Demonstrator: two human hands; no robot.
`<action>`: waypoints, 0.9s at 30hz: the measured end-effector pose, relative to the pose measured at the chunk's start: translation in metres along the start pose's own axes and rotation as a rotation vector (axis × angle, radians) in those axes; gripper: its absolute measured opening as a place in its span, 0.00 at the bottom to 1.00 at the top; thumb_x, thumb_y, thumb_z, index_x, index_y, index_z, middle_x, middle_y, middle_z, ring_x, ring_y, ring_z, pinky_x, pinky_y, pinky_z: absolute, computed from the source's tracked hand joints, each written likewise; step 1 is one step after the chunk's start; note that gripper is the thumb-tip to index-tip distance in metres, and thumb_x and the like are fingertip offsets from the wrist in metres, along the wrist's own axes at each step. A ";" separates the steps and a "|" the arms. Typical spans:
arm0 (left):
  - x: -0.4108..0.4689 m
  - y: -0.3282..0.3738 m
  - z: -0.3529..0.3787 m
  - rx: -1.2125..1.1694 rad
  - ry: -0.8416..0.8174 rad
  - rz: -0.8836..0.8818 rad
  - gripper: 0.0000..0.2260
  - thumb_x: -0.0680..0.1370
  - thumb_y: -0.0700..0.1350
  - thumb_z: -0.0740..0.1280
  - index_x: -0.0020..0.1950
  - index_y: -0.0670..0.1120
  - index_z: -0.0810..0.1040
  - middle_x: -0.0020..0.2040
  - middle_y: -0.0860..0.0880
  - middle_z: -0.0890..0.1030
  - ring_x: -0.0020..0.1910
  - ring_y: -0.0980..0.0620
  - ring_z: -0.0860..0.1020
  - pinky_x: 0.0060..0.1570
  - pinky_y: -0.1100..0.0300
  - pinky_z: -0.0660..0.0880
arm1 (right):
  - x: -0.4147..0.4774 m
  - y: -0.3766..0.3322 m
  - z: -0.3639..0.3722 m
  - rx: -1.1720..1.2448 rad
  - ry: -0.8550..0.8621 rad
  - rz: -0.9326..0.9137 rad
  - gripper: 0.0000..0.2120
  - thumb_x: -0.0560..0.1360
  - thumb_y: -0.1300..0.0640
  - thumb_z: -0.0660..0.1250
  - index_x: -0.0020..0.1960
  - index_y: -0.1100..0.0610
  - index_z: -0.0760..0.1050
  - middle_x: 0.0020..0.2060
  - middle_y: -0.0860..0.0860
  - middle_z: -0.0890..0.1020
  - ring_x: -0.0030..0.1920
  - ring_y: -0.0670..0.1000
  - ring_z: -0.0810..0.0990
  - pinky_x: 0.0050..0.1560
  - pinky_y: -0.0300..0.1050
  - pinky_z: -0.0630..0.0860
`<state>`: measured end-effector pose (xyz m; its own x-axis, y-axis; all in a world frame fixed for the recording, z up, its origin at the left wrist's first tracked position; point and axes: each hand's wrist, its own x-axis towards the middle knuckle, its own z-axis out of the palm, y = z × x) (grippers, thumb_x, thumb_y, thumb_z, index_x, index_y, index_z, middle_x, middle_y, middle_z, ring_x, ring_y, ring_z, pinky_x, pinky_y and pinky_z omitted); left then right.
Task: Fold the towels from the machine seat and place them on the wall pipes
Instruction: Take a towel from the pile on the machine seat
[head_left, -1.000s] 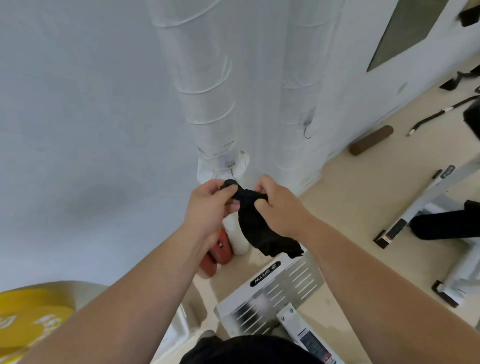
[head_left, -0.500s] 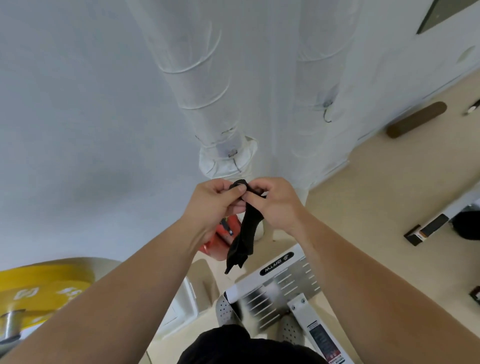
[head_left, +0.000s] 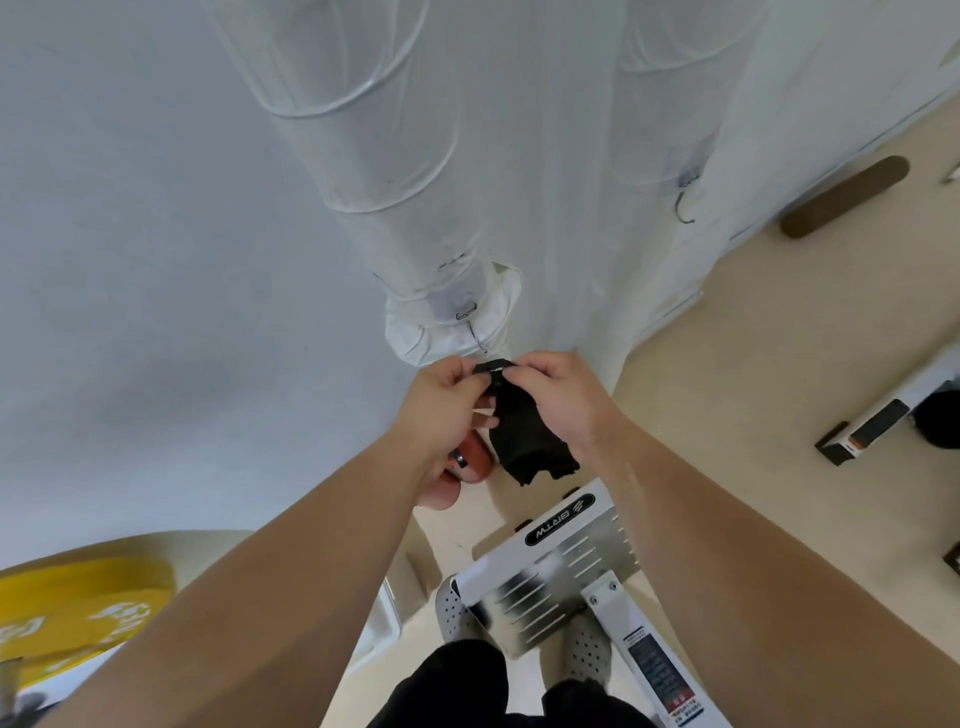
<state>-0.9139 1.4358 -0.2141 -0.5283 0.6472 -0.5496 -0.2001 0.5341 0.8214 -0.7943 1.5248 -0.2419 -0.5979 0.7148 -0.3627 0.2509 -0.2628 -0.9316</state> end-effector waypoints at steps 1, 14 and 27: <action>0.005 0.000 0.000 0.000 0.005 -0.004 0.08 0.82 0.37 0.62 0.50 0.40 0.81 0.38 0.46 0.82 0.39 0.49 0.80 0.42 0.55 0.81 | 0.006 0.000 0.001 0.018 0.014 0.016 0.10 0.78 0.58 0.68 0.41 0.63 0.82 0.33 0.53 0.79 0.36 0.50 0.76 0.42 0.44 0.73; 0.017 -0.002 0.011 -0.123 0.199 0.086 0.08 0.82 0.37 0.61 0.53 0.40 0.79 0.46 0.40 0.85 0.45 0.44 0.86 0.42 0.53 0.84 | 0.043 -0.001 -0.001 -0.059 -0.004 -0.094 0.09 0.79 0.59 0.67 0.41 0.56 0.81 0.37 0.54 0.81 0.39 0.51 0.80 0.44 0.46 0.76; 0.028 -0.005 0.003 -0.074 0.165 0.000 0.08 0.81 0.36 0.62 0.46 0.41 0.80 0.39 0.45 0.85 0.35 0.53 0.84 0.36 0.60 0.78 | 0.055 0.007 0.000 -0.153 -0.109 -0.010 0.15 0.78 0.57 0.66 0.42 0.70 0.75 0.34 0.57 0.73 0.37 0.52 0.71 0.42 0.47 0.66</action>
<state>-0.9251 1.4523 -0.2341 -0.6553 0.5462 -0.5218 -0.2568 0.4885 0.8339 -0.8248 1.5621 -0.2687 -0.6781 0.6402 -0.3611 0.3523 -0.1481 -0.9241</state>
